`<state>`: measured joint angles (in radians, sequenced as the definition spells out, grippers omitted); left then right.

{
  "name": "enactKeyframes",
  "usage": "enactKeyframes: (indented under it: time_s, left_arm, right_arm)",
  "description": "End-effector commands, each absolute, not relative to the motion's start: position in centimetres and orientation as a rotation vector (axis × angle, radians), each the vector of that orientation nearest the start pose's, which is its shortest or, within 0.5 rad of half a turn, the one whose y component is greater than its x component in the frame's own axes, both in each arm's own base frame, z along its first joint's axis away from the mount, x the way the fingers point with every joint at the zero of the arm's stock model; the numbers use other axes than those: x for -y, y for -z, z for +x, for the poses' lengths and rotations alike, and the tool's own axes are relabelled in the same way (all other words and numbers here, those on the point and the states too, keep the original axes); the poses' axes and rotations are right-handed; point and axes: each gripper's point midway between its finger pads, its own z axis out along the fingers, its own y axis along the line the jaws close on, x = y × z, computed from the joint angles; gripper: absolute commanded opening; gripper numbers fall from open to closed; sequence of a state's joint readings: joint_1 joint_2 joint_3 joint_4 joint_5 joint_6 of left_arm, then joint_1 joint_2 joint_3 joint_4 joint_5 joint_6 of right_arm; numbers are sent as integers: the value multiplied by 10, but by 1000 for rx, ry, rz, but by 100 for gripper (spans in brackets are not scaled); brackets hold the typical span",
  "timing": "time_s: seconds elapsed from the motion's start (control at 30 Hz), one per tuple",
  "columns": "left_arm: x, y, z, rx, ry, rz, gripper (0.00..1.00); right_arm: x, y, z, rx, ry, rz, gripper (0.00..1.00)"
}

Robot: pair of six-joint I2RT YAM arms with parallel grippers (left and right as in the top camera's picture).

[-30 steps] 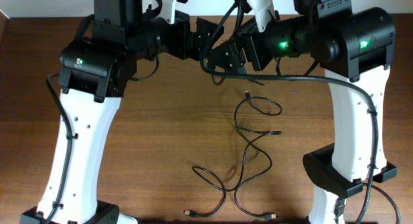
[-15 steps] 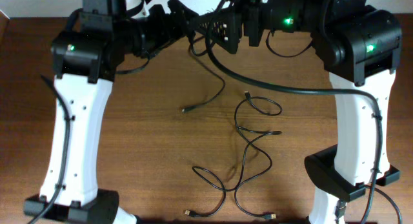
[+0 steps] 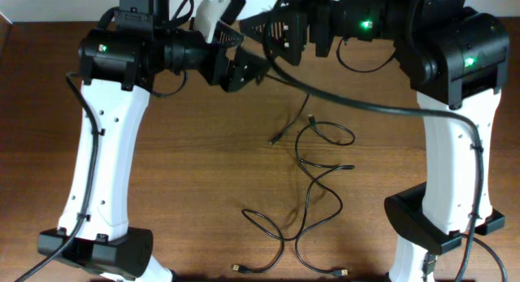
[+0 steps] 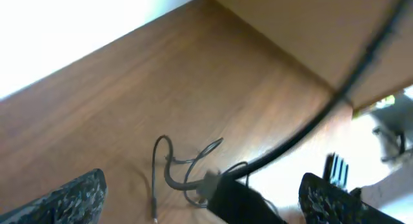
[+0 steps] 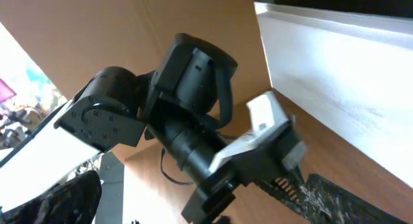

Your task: Untangle cables

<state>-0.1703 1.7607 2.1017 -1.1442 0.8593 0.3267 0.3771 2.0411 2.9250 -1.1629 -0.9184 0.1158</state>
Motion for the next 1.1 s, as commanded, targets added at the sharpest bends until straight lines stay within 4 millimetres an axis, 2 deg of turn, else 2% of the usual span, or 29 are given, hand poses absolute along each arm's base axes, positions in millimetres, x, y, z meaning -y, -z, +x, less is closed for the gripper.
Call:
enactKeyframes:
  time_s: [0.0,0.1,0.2,0.23,0.27,0.3,0.33,0.47,0.6,0.7,0.73,0.8,0.83,0.9,1.0,1.07]
  left_arm:
    - [210,-394,365,-1764,980,1128,98]
    - [219,-397,361,-1731,991,1156,99]
    - [229,-397,360,-1709,999,1182,96]
    - [231,-397,359,-1700,1000,1190,87]
    - [233,-398,359,-1694,999,1194,62]
    - [234,-398,359,-1692,999,1195,20]
    - [233,-398,360,-1691,995,1195,0]
    - [230,-396,363,-1707,975,1185,0]
    - [207,-395,376,-1807,990,1051,0]
    - [190,-397,384,-1845,1011,966,0]
    - [187,-402,381,-1826,1065,953,0]
    - [183,-411,376,-1778,1135,953,0]
    - [176,-416,375,-1758,1155,939,0]
    - [162,-421,378,-1769,1163,888,0]
    - [150,-428,376,-1768,1143,855,0]
    - [149,-437,368,-1738,1144,865,0]
  right_arm:
    - [-271,-547,327,-1648,-1202,-861,99]
    - [-276,-561,312,-1590,-1315,-905,99]
    - [-278,-578,300,-1535,-1412,-928,99]
    - [-278,-581,297,-1522,-1427,-939,99]
    - [-278,-581,295,-1515,-1438,-953,99]
    - [-279,-581,291,-1509,-1454,-973,99]
    - [-279,-581,290,-1508,-1461,-979,99]
    - [-272,-578,296,-1531,-1447,-952,99]
    - [-229,-557,331,-1673,-1383,-791,99]
    - [-186,-515,362,-1881,-1307,-594,99]
    - [-163,-484,380,-2008,-1185,-481,99]
    - [-139,-459,395,-2109,-1051,-388,99]
    - [-116,-439,407,-2193,-905,-304,99]
    - [-76,-413,421,-2298,-646,-161,99]
    - [-8,-393,428,-2382,-262,67,99]
    - [21,-389,427,-2389,-144,234,99]
